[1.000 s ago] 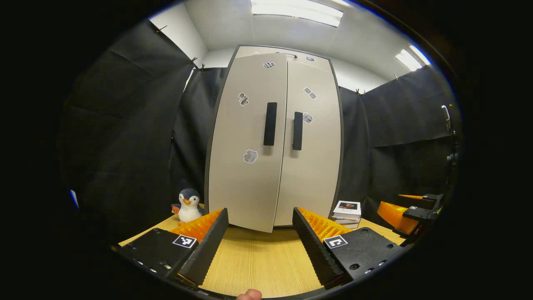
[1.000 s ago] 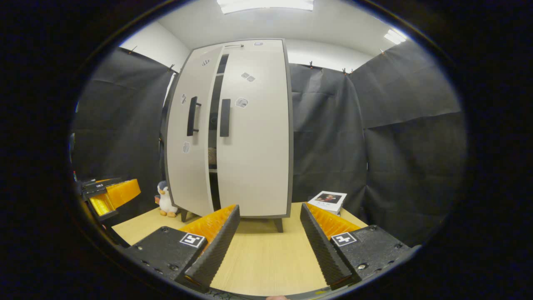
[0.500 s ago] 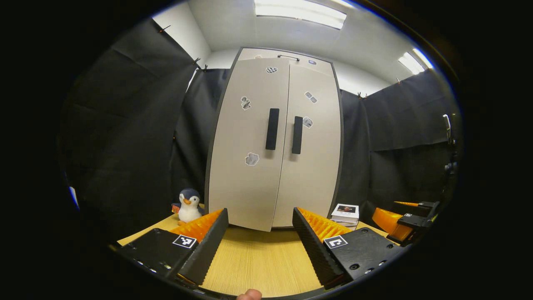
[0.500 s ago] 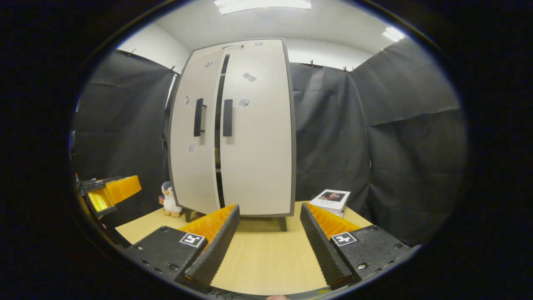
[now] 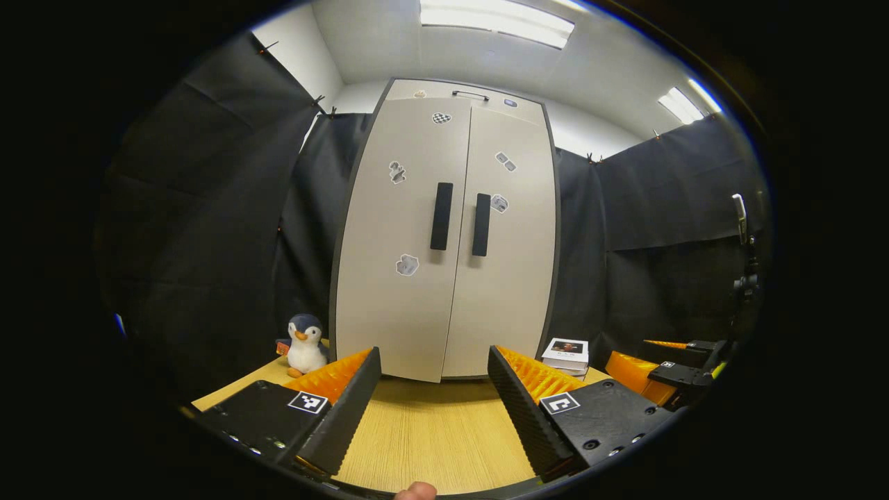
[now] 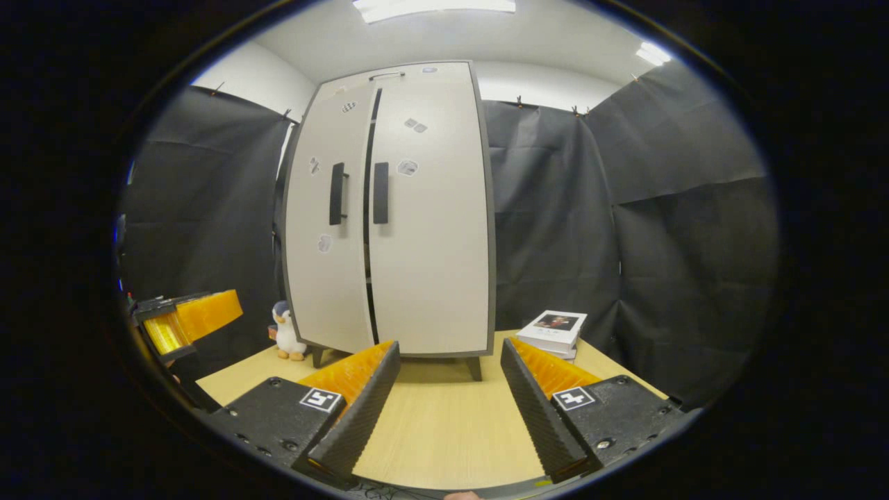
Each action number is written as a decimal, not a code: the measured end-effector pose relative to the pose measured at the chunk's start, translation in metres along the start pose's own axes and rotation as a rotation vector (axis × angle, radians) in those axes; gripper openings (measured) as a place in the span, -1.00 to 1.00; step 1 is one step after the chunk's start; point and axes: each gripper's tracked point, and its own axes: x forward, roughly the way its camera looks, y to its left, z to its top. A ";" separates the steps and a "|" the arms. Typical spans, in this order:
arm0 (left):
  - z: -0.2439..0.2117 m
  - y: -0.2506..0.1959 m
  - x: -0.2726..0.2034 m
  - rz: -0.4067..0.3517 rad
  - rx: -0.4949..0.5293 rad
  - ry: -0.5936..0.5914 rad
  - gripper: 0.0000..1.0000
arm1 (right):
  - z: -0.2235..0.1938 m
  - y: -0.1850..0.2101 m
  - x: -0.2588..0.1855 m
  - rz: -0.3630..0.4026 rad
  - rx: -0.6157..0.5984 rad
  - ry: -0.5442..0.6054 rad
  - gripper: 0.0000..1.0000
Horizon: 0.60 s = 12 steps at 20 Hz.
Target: Grab one shoe with the right hand and put it into the shoe cabinet, grab the other shoe with the left hand and put it into the shoe cabinet; then close the right door with the right hand and the left door with the left hand.
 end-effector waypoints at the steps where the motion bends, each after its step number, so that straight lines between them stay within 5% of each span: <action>1: 0.001 -0.001 0.000 -0.003 -0.001 0.000 0.90 | 0.000 0.000 0.000 0.001 0.002 0.002 0.87; 12: 0.000 -0.002 0.002 -0.007 -0.004 0.002 0.90 | -0.004 -0.002 0.000 -0.002 0.003 0.016 0.91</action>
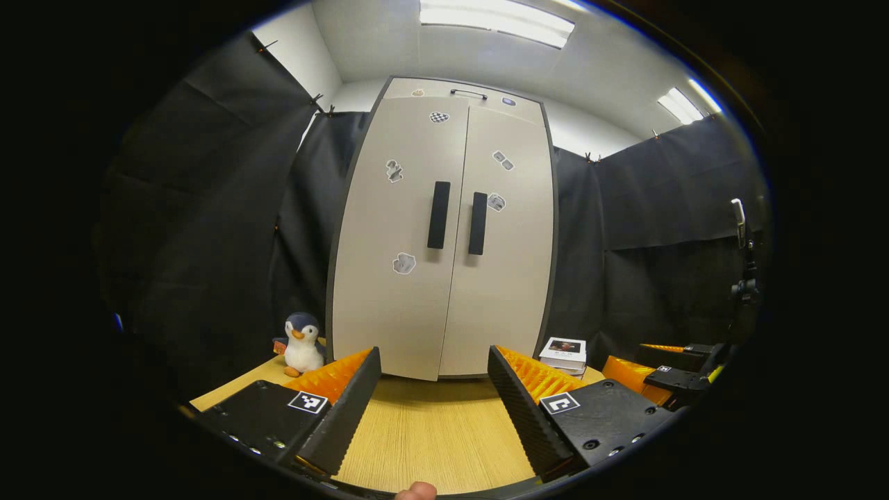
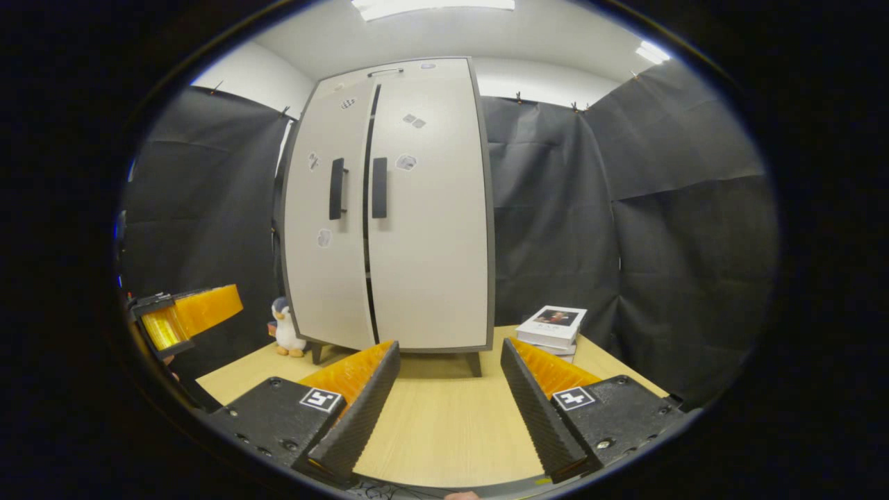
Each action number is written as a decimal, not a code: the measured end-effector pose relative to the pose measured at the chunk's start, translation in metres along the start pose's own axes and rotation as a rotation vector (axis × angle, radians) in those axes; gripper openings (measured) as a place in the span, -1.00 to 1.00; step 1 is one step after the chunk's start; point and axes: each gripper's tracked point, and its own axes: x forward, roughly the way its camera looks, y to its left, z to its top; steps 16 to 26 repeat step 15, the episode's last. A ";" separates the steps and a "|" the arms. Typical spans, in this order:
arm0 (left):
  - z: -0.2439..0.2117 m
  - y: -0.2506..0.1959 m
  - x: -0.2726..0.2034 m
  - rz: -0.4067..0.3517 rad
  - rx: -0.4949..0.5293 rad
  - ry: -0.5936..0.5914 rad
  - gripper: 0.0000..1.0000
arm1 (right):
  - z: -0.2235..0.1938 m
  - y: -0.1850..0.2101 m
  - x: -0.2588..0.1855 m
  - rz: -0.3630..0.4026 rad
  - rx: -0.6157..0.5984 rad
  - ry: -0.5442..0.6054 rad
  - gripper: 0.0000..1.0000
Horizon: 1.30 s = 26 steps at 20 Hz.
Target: Grab one shoe with the right hand and put it into the shoe cabinet, grab the other shoe with the left hand and put it into the shoe cabinet; then close the right door with the right hand and the left door with the left hand.
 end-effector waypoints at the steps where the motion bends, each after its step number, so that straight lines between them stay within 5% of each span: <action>1: 0.000 0.000 0.000 0.000 0.000 0.001 0.89 | 0.000 0.000 0.000 0.000 0.000 0.000 0.91; 26: -0.004 0.000 0.004 -0.008 -0.005 0.008 0.91 | 0.002 0.000 0.001 -0.005 -0.002 -0.003 0.91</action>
